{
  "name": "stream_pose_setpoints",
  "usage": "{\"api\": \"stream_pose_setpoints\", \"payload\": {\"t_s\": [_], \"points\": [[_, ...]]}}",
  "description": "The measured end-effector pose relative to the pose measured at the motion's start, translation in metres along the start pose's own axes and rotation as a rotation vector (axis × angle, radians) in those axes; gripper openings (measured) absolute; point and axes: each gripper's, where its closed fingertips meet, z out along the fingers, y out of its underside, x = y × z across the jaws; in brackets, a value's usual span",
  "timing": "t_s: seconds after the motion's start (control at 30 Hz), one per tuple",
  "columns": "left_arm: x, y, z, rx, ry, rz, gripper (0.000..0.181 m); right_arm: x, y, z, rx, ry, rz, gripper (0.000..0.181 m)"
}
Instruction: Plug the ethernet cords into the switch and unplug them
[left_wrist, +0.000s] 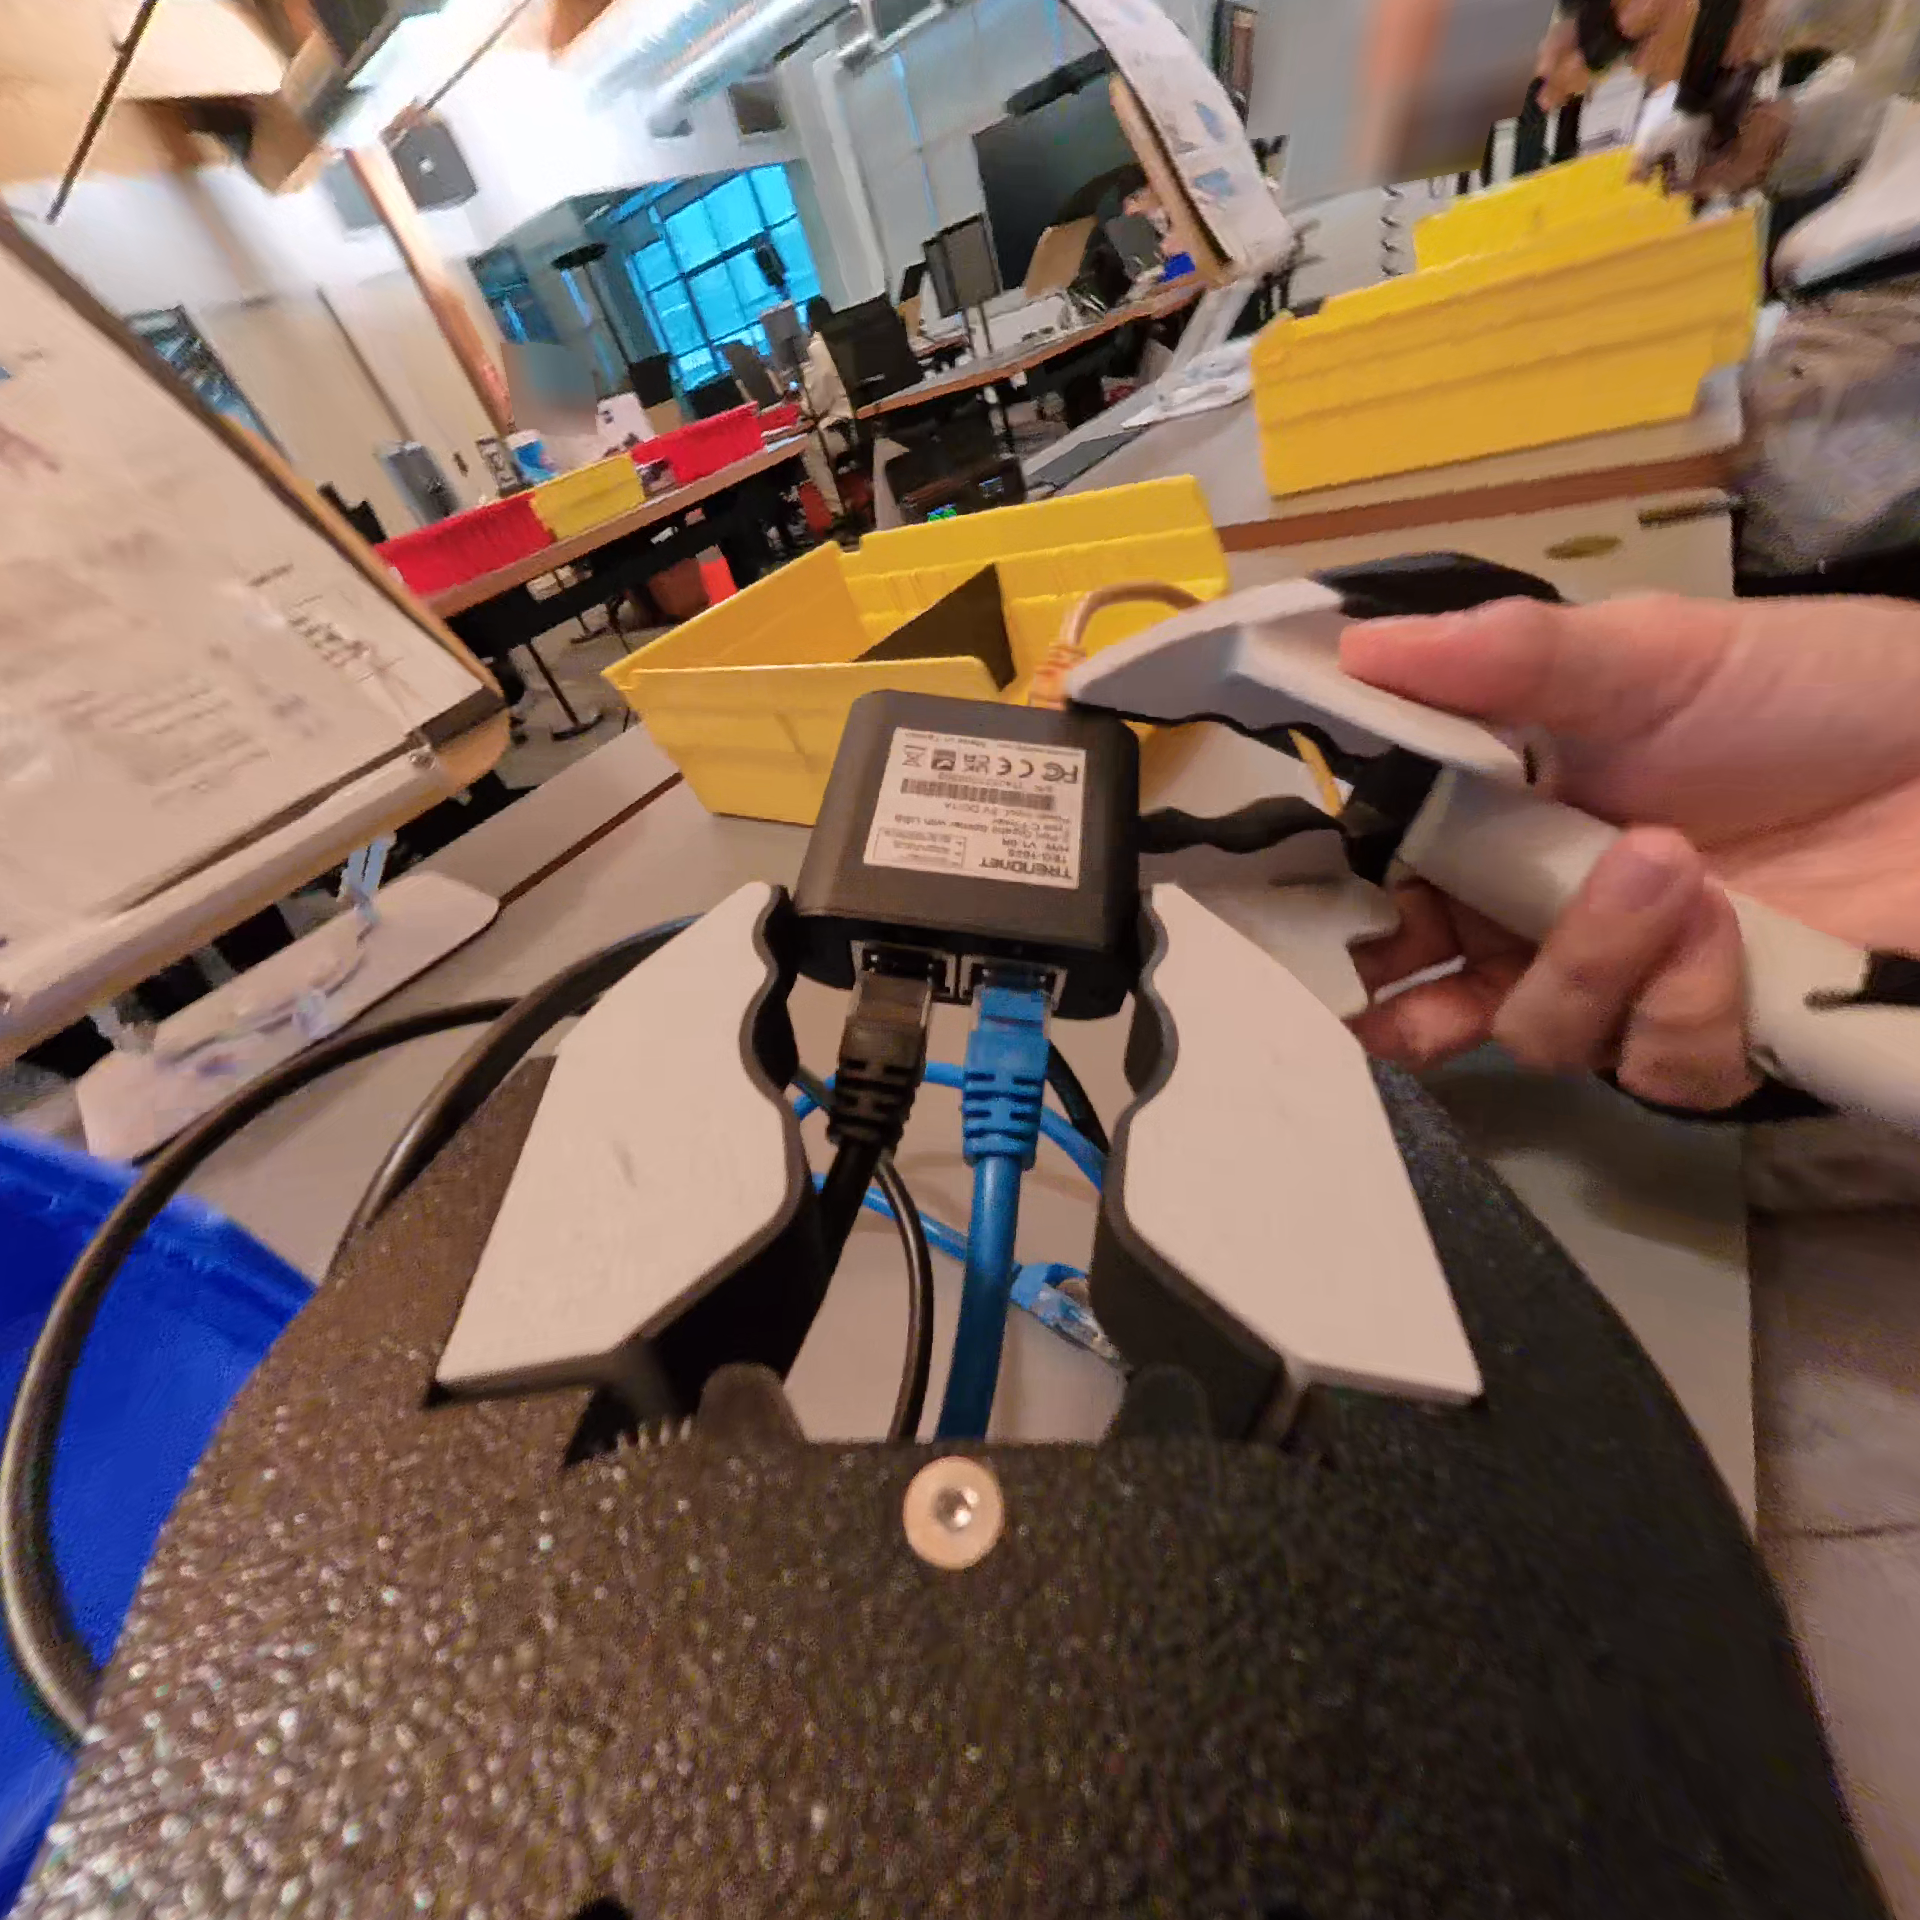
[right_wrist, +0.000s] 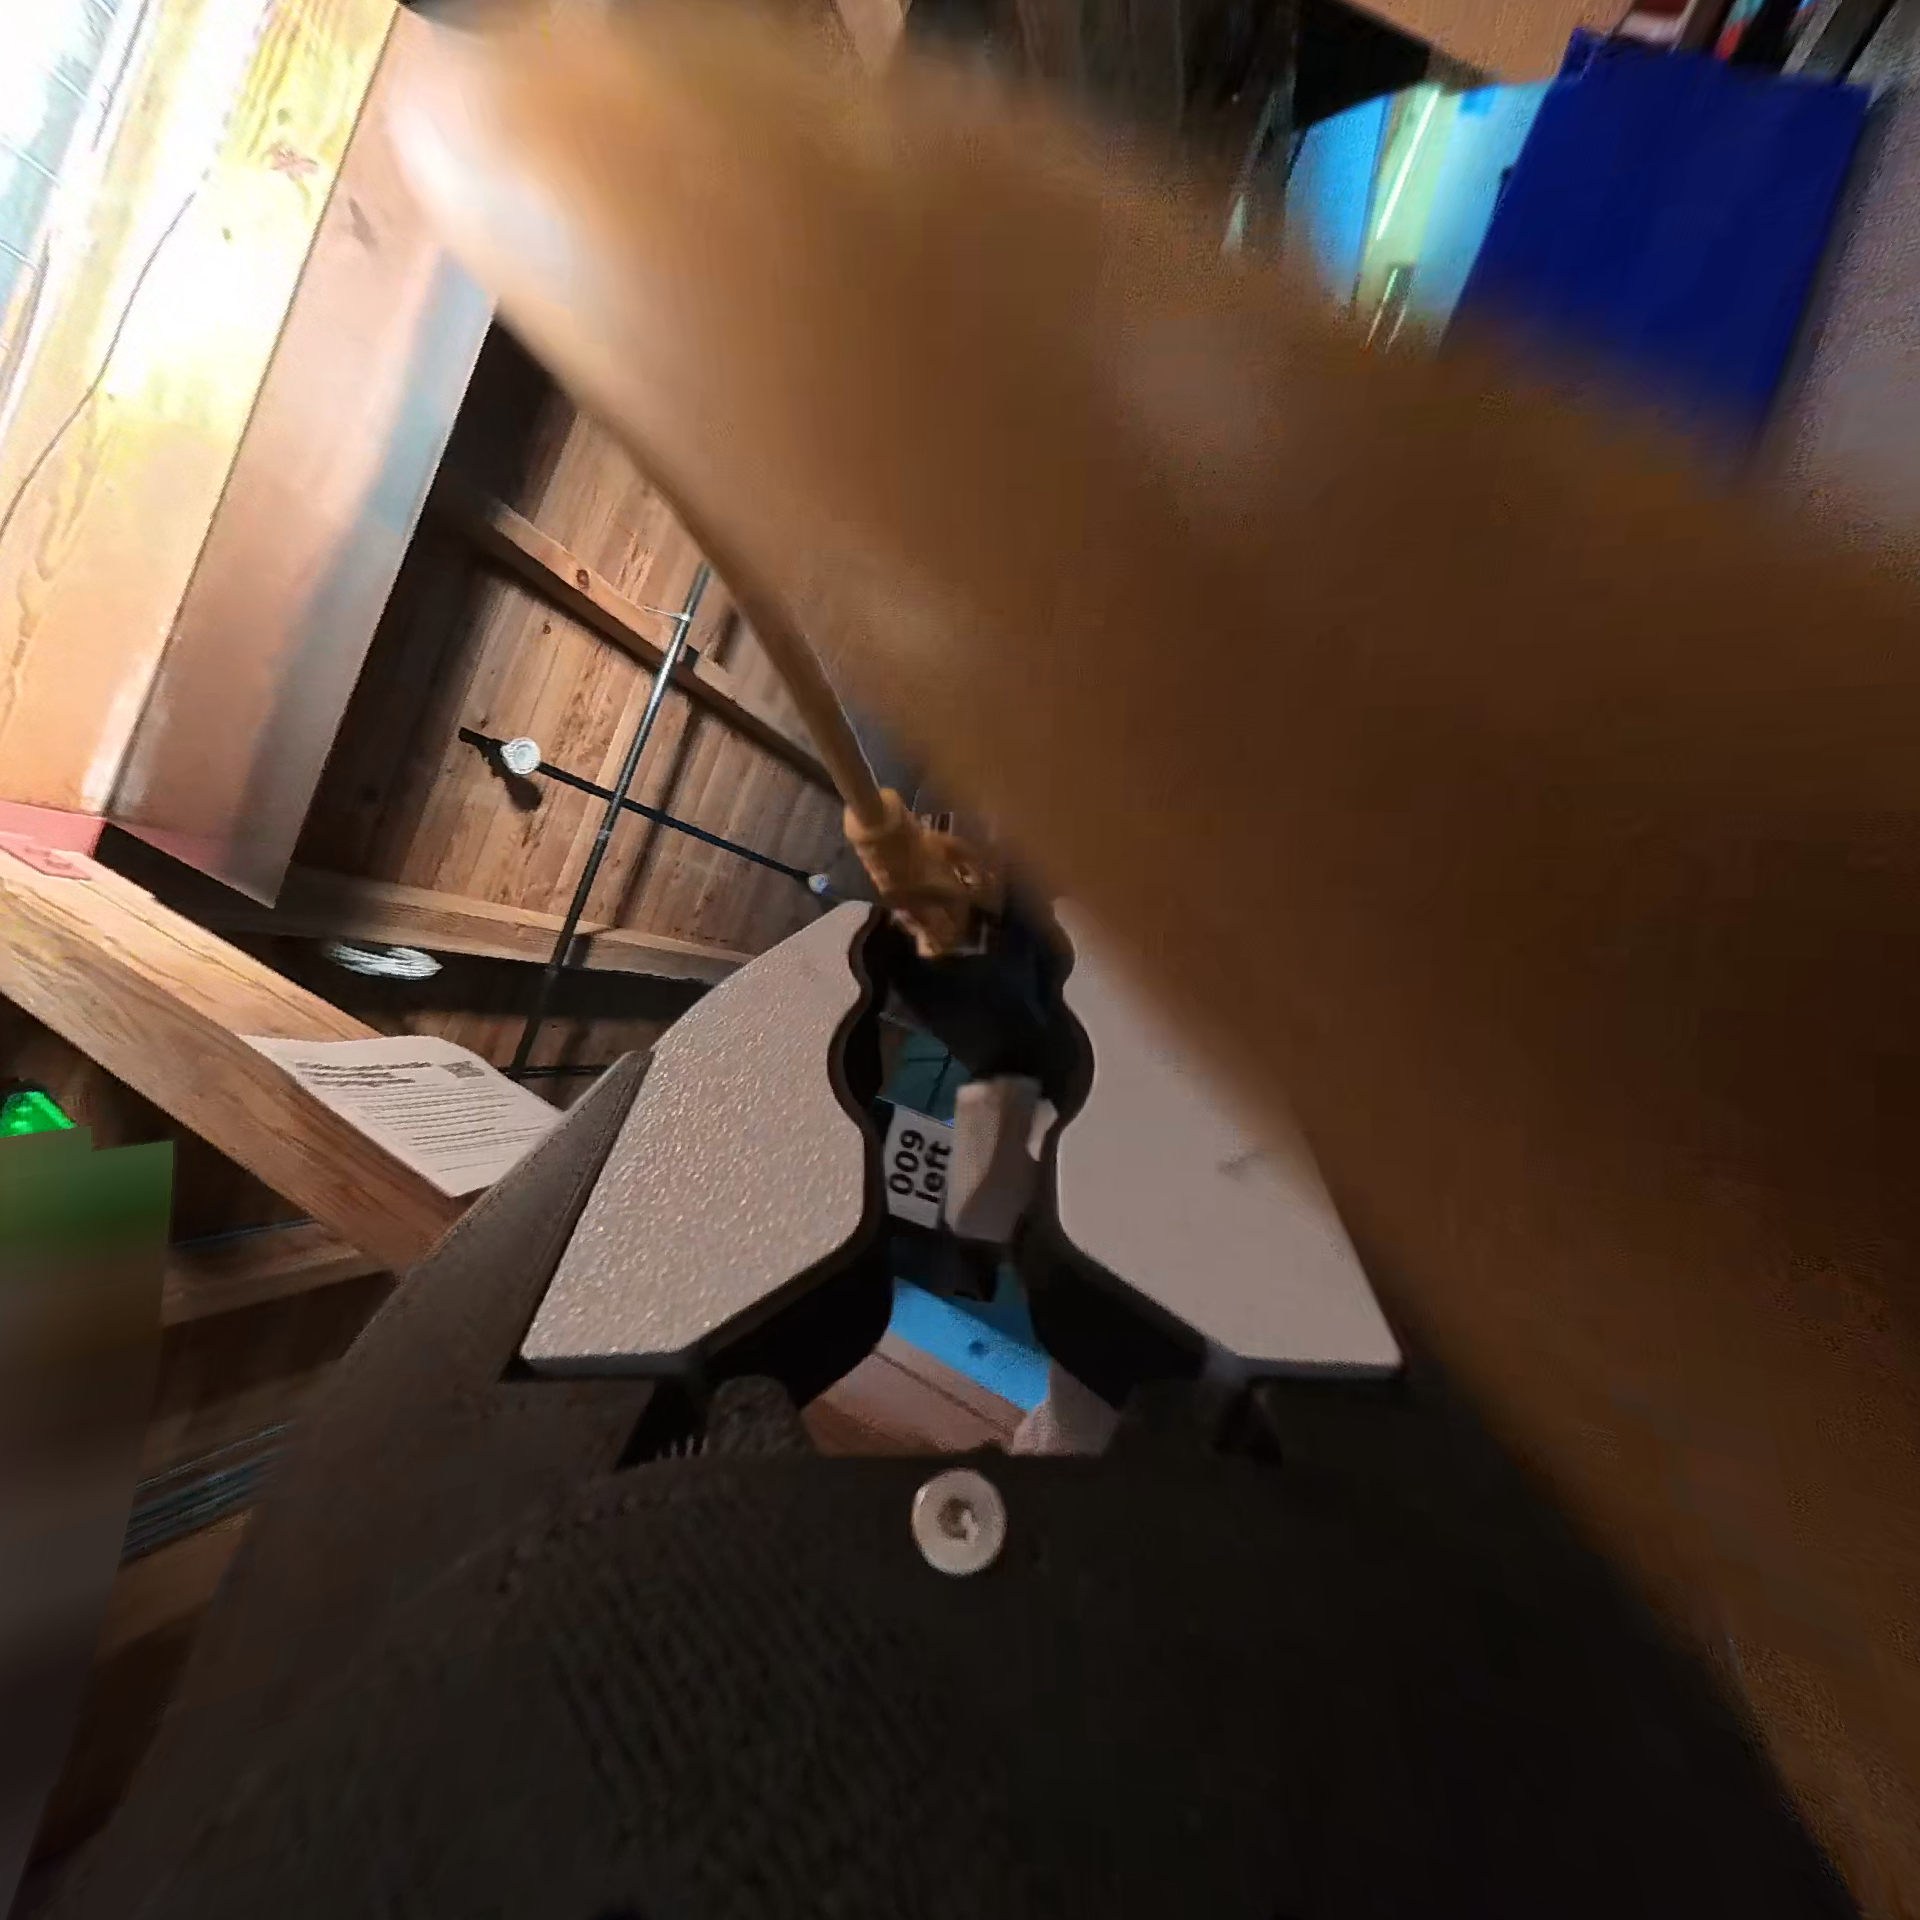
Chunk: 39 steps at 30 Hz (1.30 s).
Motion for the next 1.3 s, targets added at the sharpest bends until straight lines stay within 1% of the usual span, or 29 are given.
{"api": "stream_pose_setpoints", "payload": {"t_s": [0.1, 0.13, 0.2, 0.3, 0.37, 0.47, 0.6, 0.67, 0.83, 1.1, 1.2, 1.3], "points": [[-0.014, -0.001, -0.008, -0.005, -0.018, -0.084, 0.061, 0.011, -0.003, -0.005, 0.028, 0.075, -0.061, 0.028], [-0.016, -0.001, -0.010, -0.017, -0.020, -0.093, 0.061, 0.011, -0.002, -0.004, 0.029, 0.077, -0.078, 0.030], [-0.016, 0.002, -0.011, -0.049, -0.015, -0.071, 0.061, 0.006, 0.000, -0.002, 0.026, 0.064, -0.108, 0.030], [-0.011, 0.004, -0.008, -0.086, -0.011, -0.057, 0.061, 0.004, 0.004, 0.001, 0.004, 0.092, -0.174, 0.030], [-0.009, 0.002, -0.005, -0.088, -0.011, -0.065, 0.061, 0.001, -0.002, -0.001, 0.045, 0.088, -0.175, 0.027], [-0.005, 0.002, 0.000, -0.103, -0.019, -0.074, 0.061, -0.001, -0.011, -0.006, 0.097, 0.086, -0.187, 0.014], [-0.002, 0.003, 0.004, -0.121, -0.025, -0.085, 0.061, -0.003, -0.010, -0.005, 0.090, 0.101, -0.219, 0.018], [-0.001, 0.003, 0.005, -0.118, -0.025, -0.094, 0.061, -0.002, -0.010, -0.006, 0.095, 0.116, -0.232, 0.017], [0.005, 0.005, 0.009, -0.124, -0.011, -0.079, 0.061, 0.001, -0.013, -0.008, 0.111, 0.122, -0.206, 0.017], [0.007, 0.010, 0.016, -0.167, -0.067, -0.045, 0.061, 0.007, -0.021, -0.014, 0.153, 0.154, -0.199, 0.013], [0.009, 0.010, 0.020, -0.174, -0.103, -0.032, 0.061, 0.007, -0.024, -0.017, 0.180, 0.168, -0.232, 0.012], [0.007, 0.011, 0.021, -0.184, -0.151, -0.034, 0.061, 0.007, -0.026, -0.015, 0.148, 0.168, -0.258, 0.012]]}}
